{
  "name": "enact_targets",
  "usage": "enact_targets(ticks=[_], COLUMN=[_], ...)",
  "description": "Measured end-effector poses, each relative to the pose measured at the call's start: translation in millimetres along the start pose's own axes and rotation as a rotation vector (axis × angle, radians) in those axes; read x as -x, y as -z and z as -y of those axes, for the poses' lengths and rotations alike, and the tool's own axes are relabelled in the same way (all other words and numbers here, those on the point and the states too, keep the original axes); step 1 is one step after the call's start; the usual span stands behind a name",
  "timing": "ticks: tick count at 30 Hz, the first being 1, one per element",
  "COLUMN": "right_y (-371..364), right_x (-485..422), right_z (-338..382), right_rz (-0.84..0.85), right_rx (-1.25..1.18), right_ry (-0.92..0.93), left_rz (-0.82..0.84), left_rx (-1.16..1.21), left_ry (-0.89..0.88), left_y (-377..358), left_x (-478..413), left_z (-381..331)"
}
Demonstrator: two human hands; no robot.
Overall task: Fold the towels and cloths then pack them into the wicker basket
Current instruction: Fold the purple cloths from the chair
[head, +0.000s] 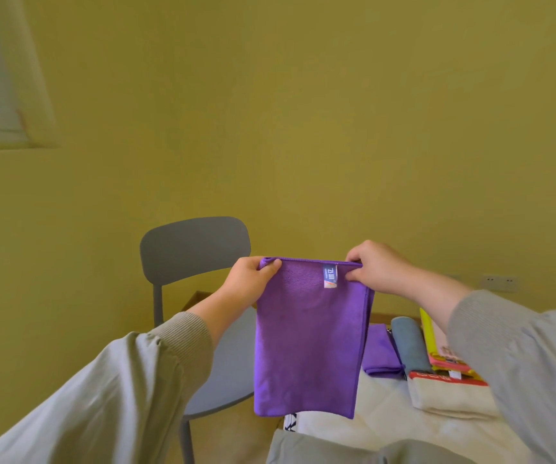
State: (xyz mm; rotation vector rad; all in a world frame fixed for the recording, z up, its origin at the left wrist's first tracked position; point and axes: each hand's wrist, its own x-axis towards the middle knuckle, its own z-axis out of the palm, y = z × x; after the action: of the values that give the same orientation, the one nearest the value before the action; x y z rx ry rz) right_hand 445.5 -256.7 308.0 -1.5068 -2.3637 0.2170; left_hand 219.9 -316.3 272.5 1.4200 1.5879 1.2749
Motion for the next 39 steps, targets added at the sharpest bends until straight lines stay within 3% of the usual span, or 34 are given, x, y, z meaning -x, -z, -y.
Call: enact_targets(ticks=[5,8,11,19,25,30,33,36,39], right_y=[-4.6,-15.1,-26.7,-43.8,-82.0,-134.8,-171.0,-207.6,-233.8], right_x=[-1.7,-0.7,4.1,6.0,-23.7,-62.0,-72.8,-82.5,-89.6], right_z=[-11.5,-20.7,-28.3,-51.7,-87.4,-125.3,-139.6,-156.7,-169.1], right_rz=[-0.072,-0.114,-0.047,0.008,0.016,-0.01,-0.019,-0.001,0.002], right_rx=[-0.184,-0.572,-0.901,-1.056,-0.984,-0.552,-0.407,-0.372,-0.412], right_ry=[-0.052,-0.157,-0.251,-0.315,-0.39,-0.402,-0.393,-0.448,-0.503], left_rz=[0.032,0.092,0.132,0.26,0.198,0.084,-0.02,-0.067,-0.015], left_rx=[0.041,0.161,0.179,0.265,0.138,-0.39,-0.553,-0.502,-0.125], left_ry=[0.085,0.153,0.181,0.309,0.353,0.166,0.192,0.264,0.437], left_y=[5.1,5.1,1.9,-7.3,-34.2,-69.0,-86.8,-106.1,-124.2], left_x=[-3.5,-1.0,1.4,-14.9,-52.5,-91.9,-102.5,-118.2,-128.9], left_z=[7.2,9.4,11.1,28.6,50.6,100.4,132.7,166.5,190.8])
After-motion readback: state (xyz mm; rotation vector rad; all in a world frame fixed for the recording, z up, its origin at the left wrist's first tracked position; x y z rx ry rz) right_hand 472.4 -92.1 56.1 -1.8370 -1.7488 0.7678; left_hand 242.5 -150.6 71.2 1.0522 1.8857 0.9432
